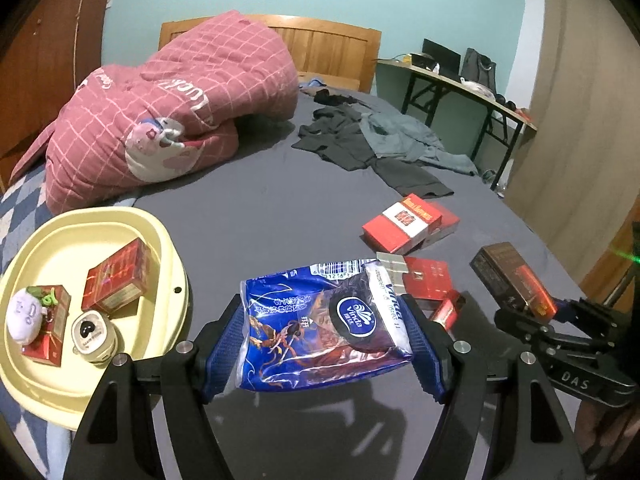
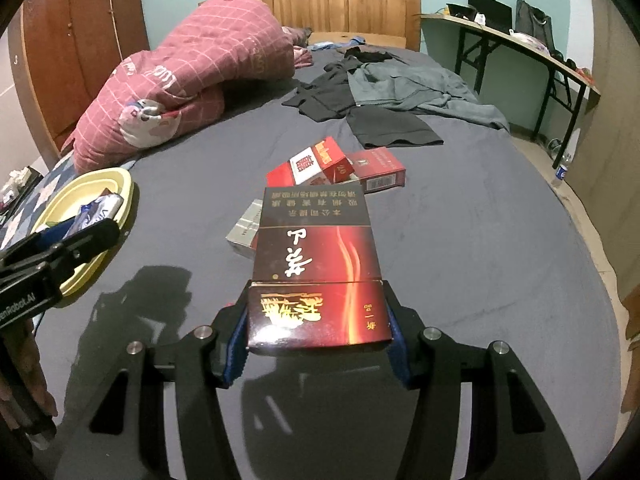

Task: Organize objects
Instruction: 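Lift the blue bag with the left tool while the right tool lifts the dark red box, then carry the blue bag over the tray with the left tool while the right tool lowers the box beside it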

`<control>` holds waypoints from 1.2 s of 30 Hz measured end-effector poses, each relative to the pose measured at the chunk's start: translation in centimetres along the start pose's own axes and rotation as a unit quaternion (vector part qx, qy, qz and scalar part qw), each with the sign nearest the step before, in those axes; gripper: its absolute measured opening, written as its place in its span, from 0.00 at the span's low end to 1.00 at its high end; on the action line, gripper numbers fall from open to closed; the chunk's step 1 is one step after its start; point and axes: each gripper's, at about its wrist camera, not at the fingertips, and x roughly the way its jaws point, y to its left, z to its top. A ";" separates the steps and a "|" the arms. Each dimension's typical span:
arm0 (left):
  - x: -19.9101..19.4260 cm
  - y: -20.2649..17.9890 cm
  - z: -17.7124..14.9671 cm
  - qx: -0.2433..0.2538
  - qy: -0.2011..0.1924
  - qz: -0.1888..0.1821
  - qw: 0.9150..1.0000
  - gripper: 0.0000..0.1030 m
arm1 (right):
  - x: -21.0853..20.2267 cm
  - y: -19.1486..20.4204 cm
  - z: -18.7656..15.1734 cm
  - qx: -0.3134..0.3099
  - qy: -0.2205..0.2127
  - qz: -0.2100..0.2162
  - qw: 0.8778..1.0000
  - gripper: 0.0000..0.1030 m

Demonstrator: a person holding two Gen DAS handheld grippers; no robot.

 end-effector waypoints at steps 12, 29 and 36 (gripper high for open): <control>-0.9 0.6 -0.2 0.008 -0.002 0.013 1.000 0.71 | -0.4 1.1 0.2 -0.009 -0.008 0.003 1.000 0.56; -4.9 7.1 -1.2 -0.007 -0.020 0.066 0.998 0.71 | -0.2 9.8 1.8 -0.062 -0.004 0.044 0.997 0.56; -6.8 11.8 -1.0 -0.027 -0.023 0.089 0.995 0.71 | -0.1 15.6 2.9 -0.102 -0.009 0.061 0.993 0.56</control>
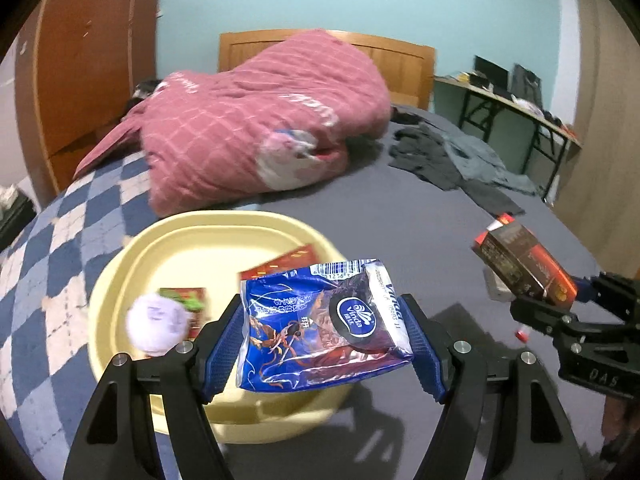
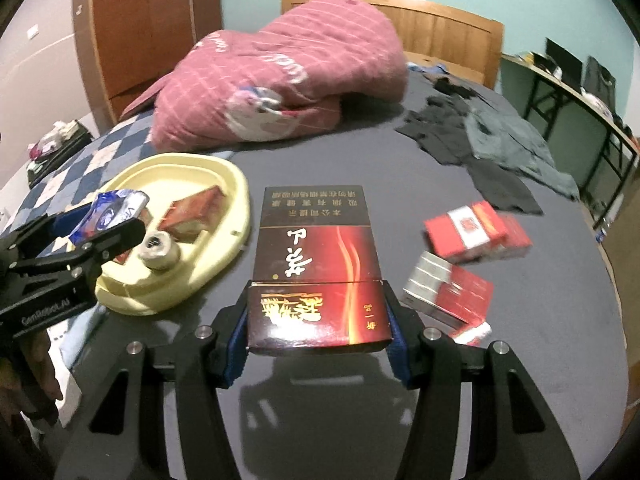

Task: Organize objects
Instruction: 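Carry the blue bag over the tray with the left tool while the right tool lowers the box beside it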

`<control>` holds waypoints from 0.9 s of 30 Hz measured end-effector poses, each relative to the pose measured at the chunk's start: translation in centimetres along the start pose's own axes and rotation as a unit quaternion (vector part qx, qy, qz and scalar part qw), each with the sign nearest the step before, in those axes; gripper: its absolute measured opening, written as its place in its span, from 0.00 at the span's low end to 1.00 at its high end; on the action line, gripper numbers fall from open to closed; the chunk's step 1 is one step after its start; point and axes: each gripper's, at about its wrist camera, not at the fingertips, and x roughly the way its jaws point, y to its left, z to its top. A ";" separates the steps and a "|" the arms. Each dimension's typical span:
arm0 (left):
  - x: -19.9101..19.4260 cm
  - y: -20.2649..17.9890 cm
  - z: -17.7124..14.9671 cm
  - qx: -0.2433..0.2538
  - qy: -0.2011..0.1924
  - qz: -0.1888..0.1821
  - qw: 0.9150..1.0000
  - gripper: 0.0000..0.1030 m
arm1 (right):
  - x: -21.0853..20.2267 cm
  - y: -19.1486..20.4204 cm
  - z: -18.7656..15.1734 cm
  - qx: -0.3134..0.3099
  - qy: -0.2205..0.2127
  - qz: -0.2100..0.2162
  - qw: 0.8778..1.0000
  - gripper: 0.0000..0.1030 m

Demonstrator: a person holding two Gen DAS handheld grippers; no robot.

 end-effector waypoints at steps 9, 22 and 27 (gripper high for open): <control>-0.5 5.5 1.9 0.014 -0.011 0.069 0.997 0.71 | 1.8 6.9 3.4 -0.048 -0.006 0.033 0.998 0.56; 4.9 8.7 4.5 0.022 -0.009 0.074 0.997 0.72 | 7.4 11.6 5.8 -0.099 0.016 0.041 0.994 0.56; 8.5 9.8 4.8 0.028 0.002 0.074 0.997 0.72 | 9.7 13.3 5.9 -0.123 0.024 0.042 0.991 0.56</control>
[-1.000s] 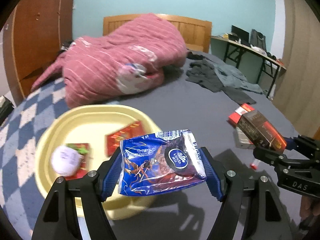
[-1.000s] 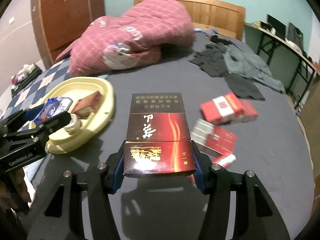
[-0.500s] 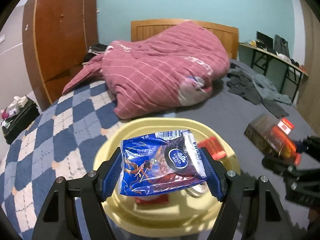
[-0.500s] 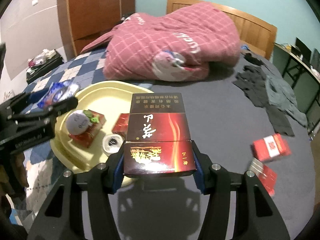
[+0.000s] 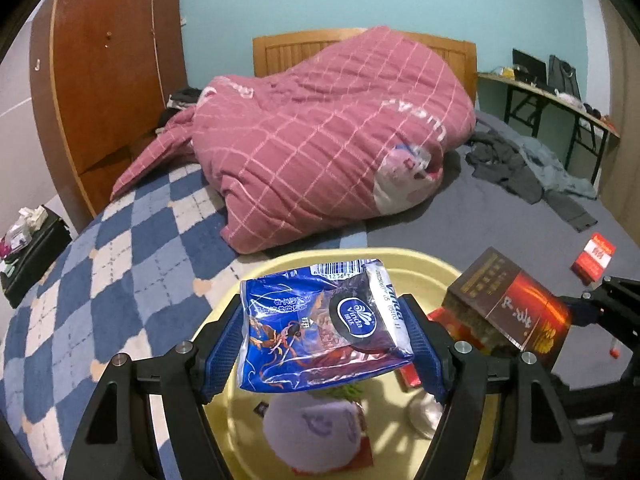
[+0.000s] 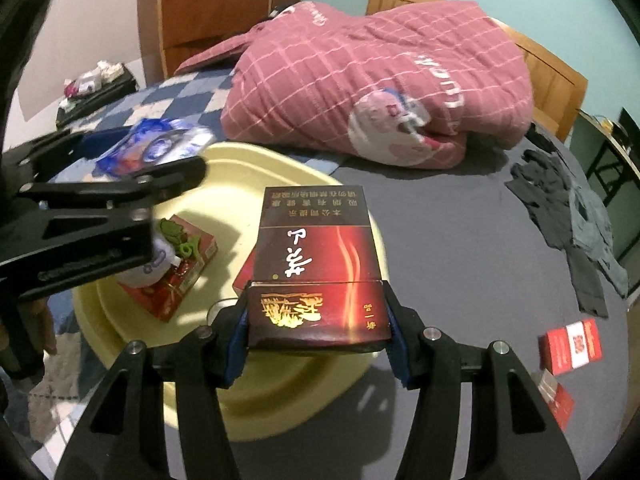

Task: Organize objects
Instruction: 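Carry the blue bag over the tray with the left tool while the right tool lowers the box beside it, then open both tools over the tray and withdraw them toward the pile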

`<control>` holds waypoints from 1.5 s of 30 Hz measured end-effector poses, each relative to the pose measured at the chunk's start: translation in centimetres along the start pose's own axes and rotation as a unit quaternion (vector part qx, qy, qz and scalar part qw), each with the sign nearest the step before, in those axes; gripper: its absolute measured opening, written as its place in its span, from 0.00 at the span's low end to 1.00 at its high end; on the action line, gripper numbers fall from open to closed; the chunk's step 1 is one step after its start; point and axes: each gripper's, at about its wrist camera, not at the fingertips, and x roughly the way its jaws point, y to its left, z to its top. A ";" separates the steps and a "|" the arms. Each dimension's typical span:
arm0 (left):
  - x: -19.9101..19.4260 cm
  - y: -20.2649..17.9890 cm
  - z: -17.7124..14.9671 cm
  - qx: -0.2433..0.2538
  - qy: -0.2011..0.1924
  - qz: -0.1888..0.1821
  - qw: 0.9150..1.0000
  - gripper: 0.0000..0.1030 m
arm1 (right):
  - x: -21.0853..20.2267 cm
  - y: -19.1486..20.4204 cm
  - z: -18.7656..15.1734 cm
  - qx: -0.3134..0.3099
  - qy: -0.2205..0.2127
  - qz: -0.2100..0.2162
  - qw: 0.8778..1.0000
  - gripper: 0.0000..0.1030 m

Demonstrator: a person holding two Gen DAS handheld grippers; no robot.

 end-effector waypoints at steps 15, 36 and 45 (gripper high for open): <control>9.7 3.0 0.5 -0.036 0.122 -0.028 0.992 0.73 | 3.8 2.9 0.6 -0.052 0.023 -0.002 0.998 0.56; 9.7 2.7 -0.8 -0.036 0.118 0.001 0.992 0.85 | 3.5 4.3 1.1 -0.057 0.026 0.011 0.998 0.78; 5.5 1.9 -0.7 -0.042 0.089 -0.008 0.995 0.99 | 0.5 3.5 0.7 -0.040 0.005 0.000 0.999 0.94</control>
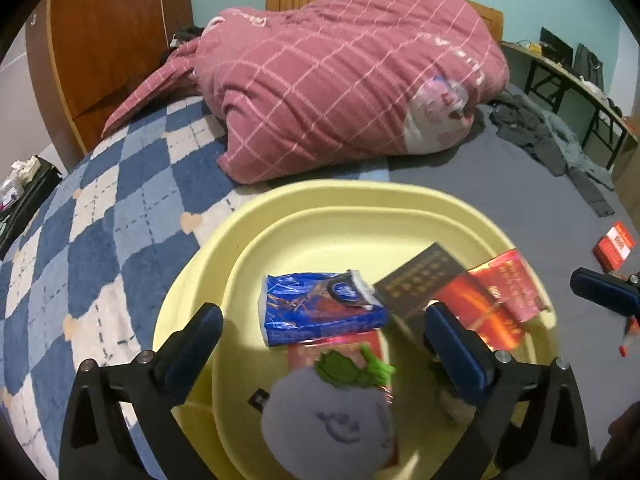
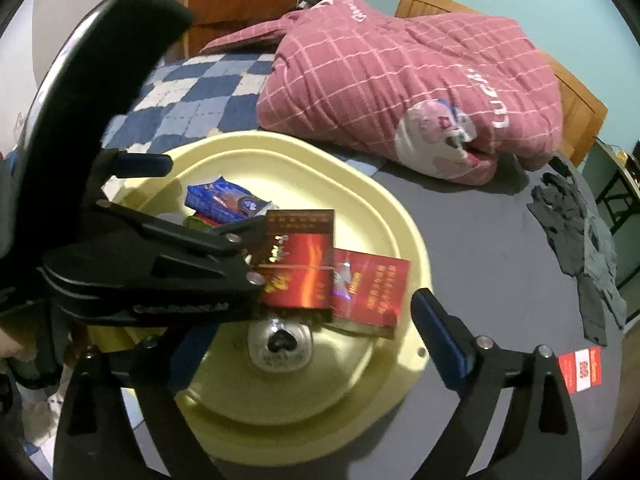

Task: Organize objects
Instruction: 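Open both tools over the tray and withdraw them toward the pile, then move the left tool to the HONGQIQU pack while the right tool approaches the red lighter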

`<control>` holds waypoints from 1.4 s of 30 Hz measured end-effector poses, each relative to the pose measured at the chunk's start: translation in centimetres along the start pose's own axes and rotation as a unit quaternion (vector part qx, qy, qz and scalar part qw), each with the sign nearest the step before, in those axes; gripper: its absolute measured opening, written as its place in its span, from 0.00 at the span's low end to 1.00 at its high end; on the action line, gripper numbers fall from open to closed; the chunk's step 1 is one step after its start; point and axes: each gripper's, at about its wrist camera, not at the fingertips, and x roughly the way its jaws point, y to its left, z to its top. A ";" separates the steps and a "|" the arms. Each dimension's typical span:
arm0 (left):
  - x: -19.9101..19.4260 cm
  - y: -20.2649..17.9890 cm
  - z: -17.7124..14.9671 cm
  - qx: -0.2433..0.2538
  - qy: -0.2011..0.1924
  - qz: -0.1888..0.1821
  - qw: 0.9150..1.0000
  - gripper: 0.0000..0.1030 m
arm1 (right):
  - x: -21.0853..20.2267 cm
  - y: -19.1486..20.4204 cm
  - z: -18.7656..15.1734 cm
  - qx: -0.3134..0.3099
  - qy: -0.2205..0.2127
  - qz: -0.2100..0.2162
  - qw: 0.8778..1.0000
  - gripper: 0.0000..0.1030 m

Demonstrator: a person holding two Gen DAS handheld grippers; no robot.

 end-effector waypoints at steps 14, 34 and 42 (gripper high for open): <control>-8.4 -6.3 -3.3 0.007 -0.039 -0.043 0.998 1.00 | -6.8 -5.8 -6.2 0.063 -0.008 -0.027 0.998 0.96; -13.0 -21.7 -7.6 0.086 -0.029 -0.148 0.985 1.00 | -14.1 -18.4 -21.2 0.215 0.016 -0.091 0.972 0.96; -11.1 -23.1 -8.2 0.107 -0.019 -0.151 0.982 1.00 | -11.6 -20.7 -22.1 0.276 0.018 -0.071 0.958 0.96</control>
